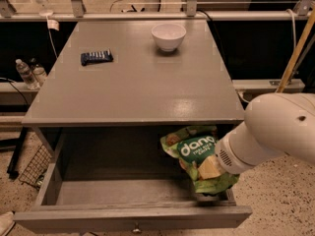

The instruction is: Pick green rice chip bag from top drawer and place on counter

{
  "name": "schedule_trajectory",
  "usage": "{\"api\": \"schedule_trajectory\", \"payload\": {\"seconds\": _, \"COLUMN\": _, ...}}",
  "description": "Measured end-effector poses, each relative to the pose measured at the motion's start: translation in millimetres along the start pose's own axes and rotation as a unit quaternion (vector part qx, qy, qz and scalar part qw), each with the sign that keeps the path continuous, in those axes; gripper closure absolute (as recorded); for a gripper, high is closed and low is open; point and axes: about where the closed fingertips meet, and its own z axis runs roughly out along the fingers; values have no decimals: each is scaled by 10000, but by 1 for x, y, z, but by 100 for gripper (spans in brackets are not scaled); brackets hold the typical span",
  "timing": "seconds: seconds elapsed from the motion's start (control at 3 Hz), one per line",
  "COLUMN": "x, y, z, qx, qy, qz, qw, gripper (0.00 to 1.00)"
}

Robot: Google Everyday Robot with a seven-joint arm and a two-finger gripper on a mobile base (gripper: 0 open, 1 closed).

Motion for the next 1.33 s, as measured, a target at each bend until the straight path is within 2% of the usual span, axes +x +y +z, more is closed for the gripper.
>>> {"api": "schedule_trajectory", "payload": {"seconds": 0.67, "x": 32, "y": -8, "z": -48, "qx": 542, "qy": -6, "qz": 239, "qw": 9982, "gripper": 100}}
{"api": "schedule_trajectory", "payload": {"seconds": 1.33, "x": 60, "y": -19, "z": -84, "qx": 978, "qy": -40, "qz": 567, "qw": 9936, "gripper": 100}}
